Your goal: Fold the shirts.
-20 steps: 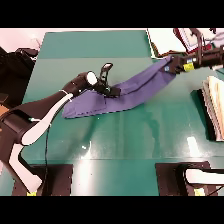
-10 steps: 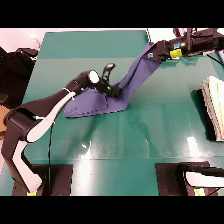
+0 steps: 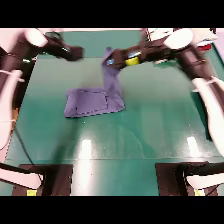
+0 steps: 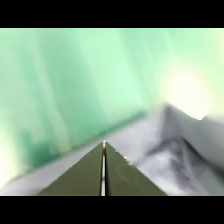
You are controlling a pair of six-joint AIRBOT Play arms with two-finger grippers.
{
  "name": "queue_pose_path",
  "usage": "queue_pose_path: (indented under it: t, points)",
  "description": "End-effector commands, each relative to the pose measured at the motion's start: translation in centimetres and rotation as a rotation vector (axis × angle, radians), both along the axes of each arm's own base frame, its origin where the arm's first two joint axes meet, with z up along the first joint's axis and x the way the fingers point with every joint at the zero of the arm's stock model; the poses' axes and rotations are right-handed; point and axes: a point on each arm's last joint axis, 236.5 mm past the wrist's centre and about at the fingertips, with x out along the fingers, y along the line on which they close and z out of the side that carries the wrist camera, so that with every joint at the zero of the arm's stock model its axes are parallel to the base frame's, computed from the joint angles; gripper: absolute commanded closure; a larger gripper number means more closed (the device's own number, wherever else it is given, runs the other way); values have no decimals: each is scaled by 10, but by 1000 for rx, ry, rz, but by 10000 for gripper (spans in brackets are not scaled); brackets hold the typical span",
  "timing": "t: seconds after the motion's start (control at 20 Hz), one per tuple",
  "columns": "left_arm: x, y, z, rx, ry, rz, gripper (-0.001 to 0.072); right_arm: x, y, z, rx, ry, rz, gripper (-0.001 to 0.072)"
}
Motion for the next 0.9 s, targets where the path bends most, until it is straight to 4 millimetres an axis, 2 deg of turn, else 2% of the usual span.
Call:
queue_pose_path:
  t: [0.0,0.05,0.1,0.15,0.25,0.3,0.4,0.5,0.6,0.65,0.7,0.75,0.8,0.85]
  points:
    - [-16,77,73,31,-129,130,688,-9,102,-30,63,-76,83,355]
    - [-22,87,83,32,-144,148,688,-15,124,-39,61,-88,122,309]
    - [-26,93,87,34,-144,156,688,-20,137,-43,63,-91,153,309]
    - [-29,93,87,37,-136,154,688,-23,141,-43,62,-92,173,321]
    - [-35,91,80,46,-101,139,688,-17,124,-44,31,-92,182,332]
    - [-37,87,77,47,-91,129,688,-11,105,-50,-15,-88,174,334]
    - [-38,77,77,51,-92,106,688,7,52,-75,-141,-57,116,334]
    - [-41,59,77,65,-101,54,688,24,-18,-111,-276,31,10,334]
    - [-45,41,76,65,-102,16,688,32,-94,-152,-372,173,-135,334]
    - [-46,33,76,73,-108,-9,688,32,-124,-170,-382,244,-200,317]
    - [-47,29,74,77,-108,-22,688,30,-148,-188,-380,315,-244,242]
    - [-48,25,73,76,-107,-31,688,25,-165,-206,-359,399,-282,103]
    - [-47,23,72,74,-104,-35,688,21,-175,-223,-330,481,-309,97]
    - [-47,22,71,69,-100,-37,688,18,-177,-234,-289,546,-328,100]
